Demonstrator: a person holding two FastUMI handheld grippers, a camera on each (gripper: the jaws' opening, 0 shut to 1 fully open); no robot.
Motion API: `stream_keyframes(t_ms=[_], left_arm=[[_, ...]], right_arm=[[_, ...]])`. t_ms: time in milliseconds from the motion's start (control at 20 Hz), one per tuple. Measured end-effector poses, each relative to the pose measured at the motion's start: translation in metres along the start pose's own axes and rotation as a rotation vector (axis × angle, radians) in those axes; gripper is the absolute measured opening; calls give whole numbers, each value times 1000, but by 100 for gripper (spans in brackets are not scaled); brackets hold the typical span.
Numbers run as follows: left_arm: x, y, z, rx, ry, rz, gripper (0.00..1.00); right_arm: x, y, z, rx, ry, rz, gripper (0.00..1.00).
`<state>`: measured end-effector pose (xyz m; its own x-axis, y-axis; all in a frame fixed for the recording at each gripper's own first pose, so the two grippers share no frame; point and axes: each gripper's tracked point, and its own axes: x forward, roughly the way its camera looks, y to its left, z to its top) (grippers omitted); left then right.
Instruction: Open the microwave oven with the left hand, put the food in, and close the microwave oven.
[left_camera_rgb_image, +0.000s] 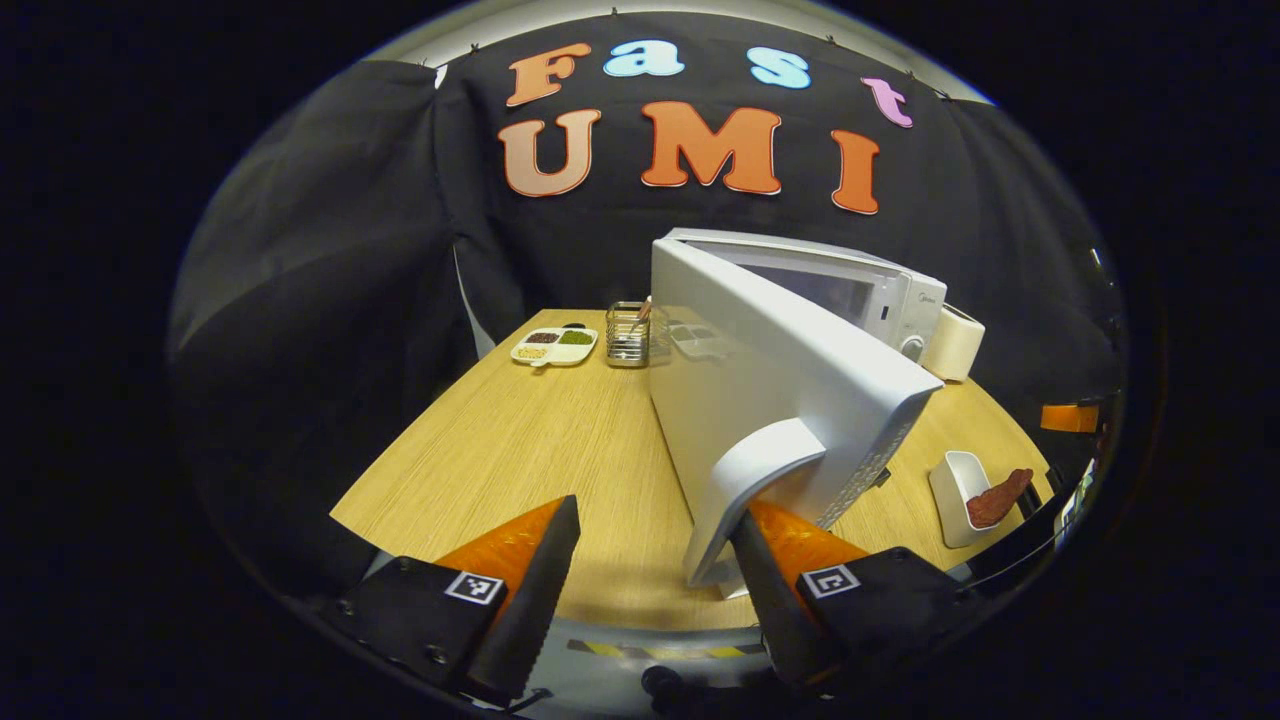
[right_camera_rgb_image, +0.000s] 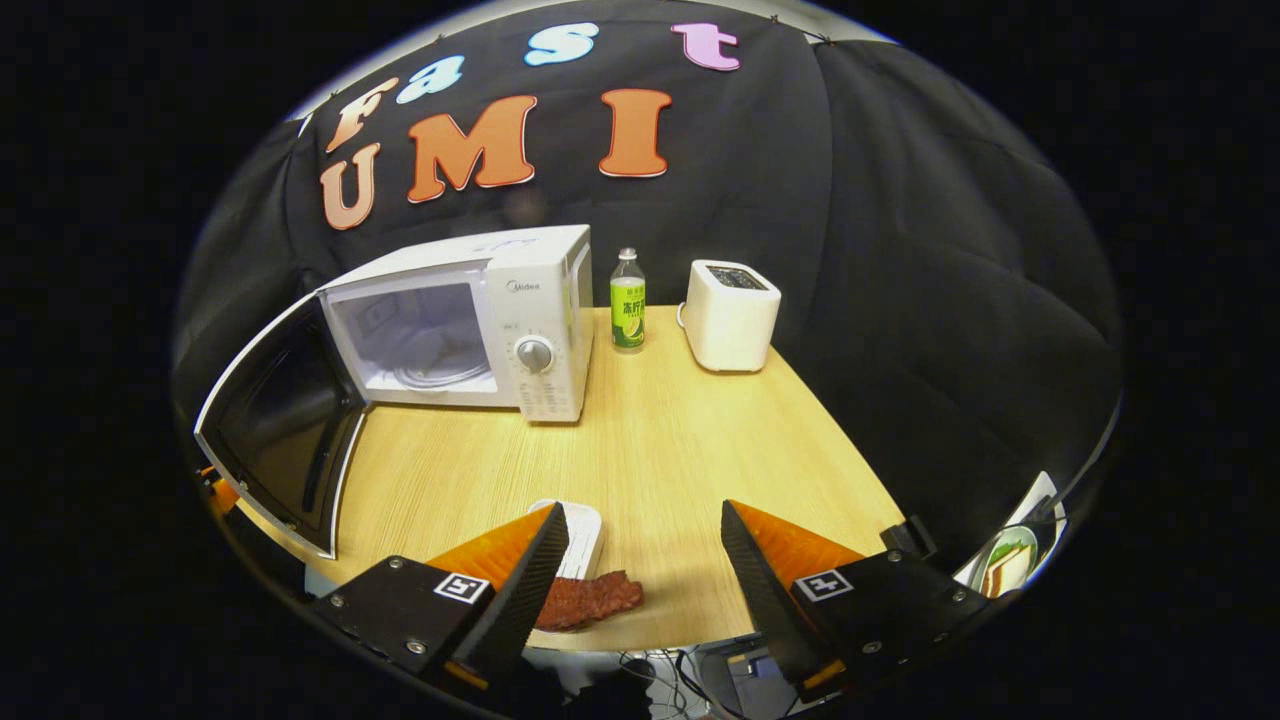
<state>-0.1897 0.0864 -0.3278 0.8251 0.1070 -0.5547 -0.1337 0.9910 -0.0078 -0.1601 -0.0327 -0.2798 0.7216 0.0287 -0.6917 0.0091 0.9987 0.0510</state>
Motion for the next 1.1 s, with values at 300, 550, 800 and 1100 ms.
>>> stream_keyframes(t_ms=[300,550,800,1100], left_arm=[[-10,63,-14,27,31,74,93],[-4,116,-17,1,48,143,94],[3,150,-9,-31,45,197,86],[-3,186,-2,-81,39,276,92]], right_arm=[[3,15,-33,78,95,-1,96],[12,18,-68,235,193,-33,95],[17,15,-87,343,242,-42,89],[29,31,-94,513,267,1,67]])
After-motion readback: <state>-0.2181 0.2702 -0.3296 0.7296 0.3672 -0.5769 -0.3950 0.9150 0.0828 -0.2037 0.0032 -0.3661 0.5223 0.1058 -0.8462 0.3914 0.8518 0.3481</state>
